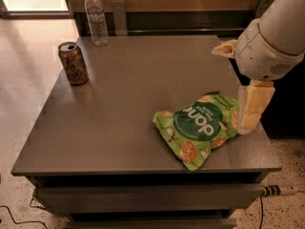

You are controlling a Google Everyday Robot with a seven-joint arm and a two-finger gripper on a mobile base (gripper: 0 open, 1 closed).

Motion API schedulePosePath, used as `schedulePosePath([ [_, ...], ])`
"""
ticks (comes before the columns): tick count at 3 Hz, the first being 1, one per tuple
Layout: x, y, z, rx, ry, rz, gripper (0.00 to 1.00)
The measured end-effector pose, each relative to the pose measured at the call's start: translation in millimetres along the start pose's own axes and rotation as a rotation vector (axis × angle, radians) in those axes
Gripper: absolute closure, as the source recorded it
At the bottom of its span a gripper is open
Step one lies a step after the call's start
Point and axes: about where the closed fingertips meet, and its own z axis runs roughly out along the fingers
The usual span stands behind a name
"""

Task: Move green rice chip bag near water bottle

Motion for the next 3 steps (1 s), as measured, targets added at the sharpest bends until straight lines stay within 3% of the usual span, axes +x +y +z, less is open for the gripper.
schedulePosePath([
  [1, -6, -1, 39, -0.095, -0.05, -0.103, 0.0],
  [2, -6, -7, 71, -0.16, -0.08, -0.141, 0.0],
  [3, -10, -3, 102, -0.202, -0.092, -0.129, 0.01],
])
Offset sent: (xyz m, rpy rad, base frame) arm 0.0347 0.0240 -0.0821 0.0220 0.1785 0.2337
